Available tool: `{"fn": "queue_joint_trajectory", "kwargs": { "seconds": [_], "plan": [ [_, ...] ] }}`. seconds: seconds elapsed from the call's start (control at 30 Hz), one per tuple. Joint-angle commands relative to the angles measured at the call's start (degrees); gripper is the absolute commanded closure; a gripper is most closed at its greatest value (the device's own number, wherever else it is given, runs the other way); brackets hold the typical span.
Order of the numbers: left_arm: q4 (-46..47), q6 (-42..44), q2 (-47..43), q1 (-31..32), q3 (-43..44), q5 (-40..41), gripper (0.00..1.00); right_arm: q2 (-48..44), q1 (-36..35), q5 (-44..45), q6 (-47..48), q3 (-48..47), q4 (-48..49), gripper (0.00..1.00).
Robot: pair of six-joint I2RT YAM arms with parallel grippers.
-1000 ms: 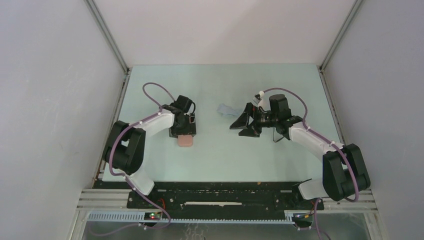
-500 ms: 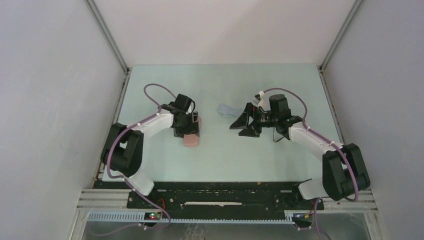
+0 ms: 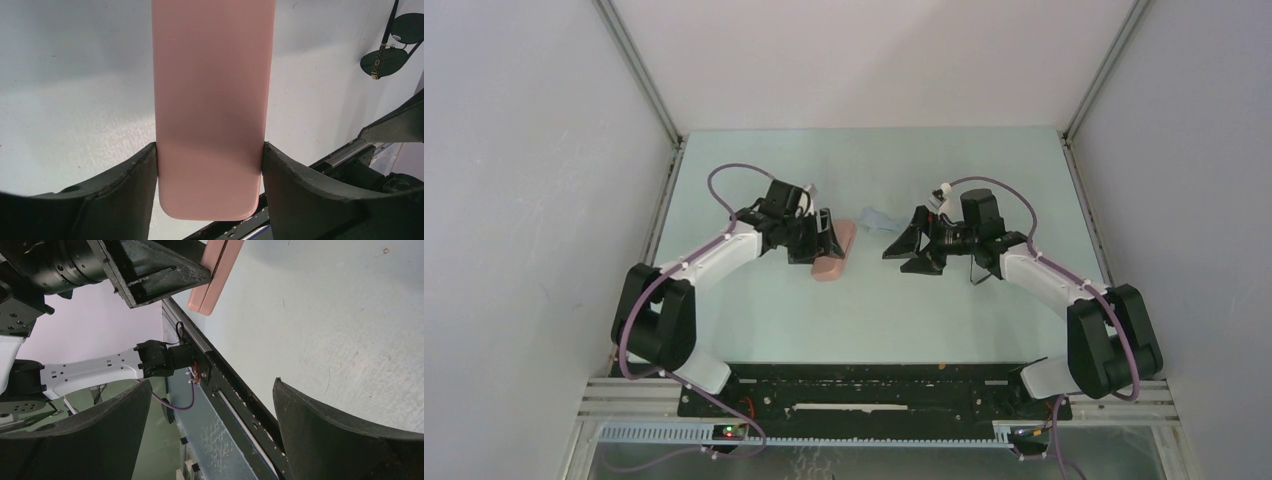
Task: Organize the sunglasses
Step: Adjust the sunglasses case at the center of the board, then move the sunglasses case at the center of the board.
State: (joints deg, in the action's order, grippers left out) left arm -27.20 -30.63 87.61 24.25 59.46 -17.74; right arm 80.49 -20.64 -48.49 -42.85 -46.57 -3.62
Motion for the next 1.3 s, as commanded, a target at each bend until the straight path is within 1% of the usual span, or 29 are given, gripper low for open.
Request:
{"fn": "queue_joint_trajectory", "kwargs": {
  "seconds": [0.0,0.07,0.17,0.23,0.3,0.43,0.5,0.6,0.63,0.73,0.8,0.87,0.97,1.0,1.07,1.17,1.27],
  "plan": [
    [2.2,-1.2,-0.9,1.3,-0.5,-1.0,0.50,0.5,-0.3,0.4,-0.8,-2.3,1.5,0.00],
    [0.0,-1.2,-0.3,2.8,-0.2,4.3,0.52,0.5,-0.3,0.6,-0.9,-2.3,1.6,0.00],
    [-2.9,-1.8,0.4,6.1,0.7,13.1,0.51,0.7,-0.3,0.7,-1.0,-2.3,1.8,0.00],
    [-2.4,-3.8,0.5,8.0,0.1,15.5,0.49,0.9,-0.3,0.7,-1.1,-2.3,1.9,0.00],
    [-0.8,-6.1,0.5,10.2,-0.6,15.7,0.43,1.1,-0.4,1.0,-1.0,-2.3,1.6,0.00],
    [1.0,-9.3,-0.5,12.5,0.0,13.3,0.21,1.0,-0.6,3.6,0.0,-2.7,-0.8,0.00],
    [0.9,-10.0,-2.1,12.4,0.7,12.6,0.14,1.2,-1.4,7.5,2.1,-4.5,-5.8,0.00],
    [-0.5,-9.9,-5.3,11.7,2.1,12.6,0.07,1.7,-2.3,15.5,3.8,-6.7,-12.9,0.00],
    [-0.9,-9.8,-6.1,11.2,2.3,11.7,0.02,1.8,-2.4,17.1,3.6,-6.8,-13.7,0.00],
    [-2.2,-9.8,-8.4,8.8,2.4,9.6,0.00,2.0,-3.2,22.4,2.8,-7.2,-16.5,0.00],
    [-3.3,-10.0,-10.9,6.6,1.4,10.1,0.00,2.0,-5.8,30.7,2.3,-8.8,-20.5,0.00],
    [-4.8,-10.4,-13.7,3.3,0.0,10.7,0.00,2.2,-10.1,42.3,0.4,-11.1,-25.1,0.00],
    [-7.1,-10.7,-18.8,-3.0,-2.5,11.2,0.00,4.0,-17.2,53.2,-3.3,-14.5,-28.1,0.00],
    [-7.8,-10.6,-20.3,-4.6,-3.2,11.6,0.00,5.4,-18.6,53.5,-5.0,-16.1,-29.1,0.00],
    [-8.8,-10.5,-23.2,-7.7,-4.7,12.3,0.00,8.9,-21.2,51.4,-6.4,-19.3,-29.2,0.00],
    [-10.1,-10.7,-26.7,-11.2,-6.6,13.4,0.00,15.4,-26.6,56.2,-7.6,-25.9,-32.2,0.00],
    [-10.7,-11.2,-29.3,-13.4,-8.9,13.8,0.00,21.7,-30.2,60.3,-9.5,-32.6,-37.0,0.00]
  ]
}}
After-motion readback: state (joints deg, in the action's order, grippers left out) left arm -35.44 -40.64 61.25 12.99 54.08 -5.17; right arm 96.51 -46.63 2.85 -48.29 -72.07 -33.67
